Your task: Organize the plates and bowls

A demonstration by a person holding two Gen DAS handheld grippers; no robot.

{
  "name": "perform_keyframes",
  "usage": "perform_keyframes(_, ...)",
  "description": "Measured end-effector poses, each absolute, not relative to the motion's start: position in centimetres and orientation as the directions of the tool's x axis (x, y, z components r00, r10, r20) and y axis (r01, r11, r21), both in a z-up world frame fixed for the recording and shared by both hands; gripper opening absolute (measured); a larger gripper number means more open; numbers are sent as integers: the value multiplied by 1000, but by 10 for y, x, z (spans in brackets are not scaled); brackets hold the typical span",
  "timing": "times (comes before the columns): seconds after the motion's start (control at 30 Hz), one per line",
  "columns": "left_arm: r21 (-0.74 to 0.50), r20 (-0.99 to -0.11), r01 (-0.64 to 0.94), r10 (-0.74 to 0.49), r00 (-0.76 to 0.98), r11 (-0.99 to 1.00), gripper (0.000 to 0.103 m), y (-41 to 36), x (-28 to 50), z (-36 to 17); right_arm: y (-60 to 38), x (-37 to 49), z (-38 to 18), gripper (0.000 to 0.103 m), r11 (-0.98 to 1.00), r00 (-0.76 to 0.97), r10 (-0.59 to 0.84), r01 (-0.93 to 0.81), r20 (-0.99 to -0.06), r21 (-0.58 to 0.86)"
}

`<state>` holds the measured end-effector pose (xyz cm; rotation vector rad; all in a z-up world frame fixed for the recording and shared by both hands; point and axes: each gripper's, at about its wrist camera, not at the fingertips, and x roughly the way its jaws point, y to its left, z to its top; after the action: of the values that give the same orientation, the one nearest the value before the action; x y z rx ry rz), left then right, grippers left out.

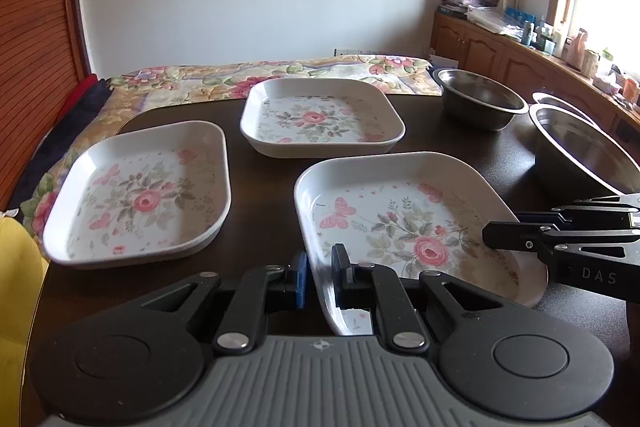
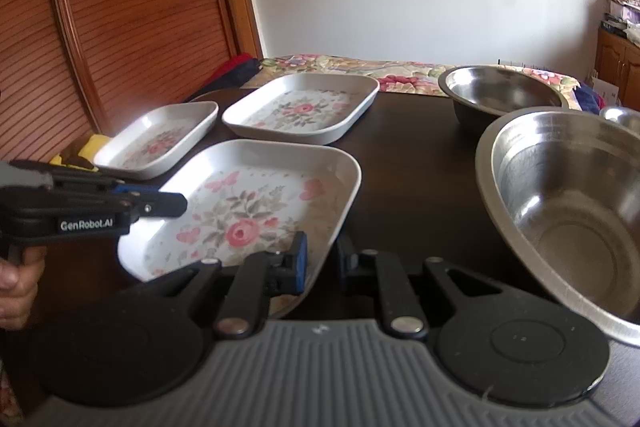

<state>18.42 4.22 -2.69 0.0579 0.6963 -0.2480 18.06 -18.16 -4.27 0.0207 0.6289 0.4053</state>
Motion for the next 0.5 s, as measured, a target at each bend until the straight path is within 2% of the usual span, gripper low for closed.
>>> perform_keyframes(0.17,-75,-640,243,-233,732,967,11,49,173,-25,-186,175,-41,12,921,741,381,-354,-552,161)
perform_keyframes(0.5,-70,-604,240,-233,762,968,11,46,142,-8,-186,157,-27,12,920,764,385,-358,-518,156)
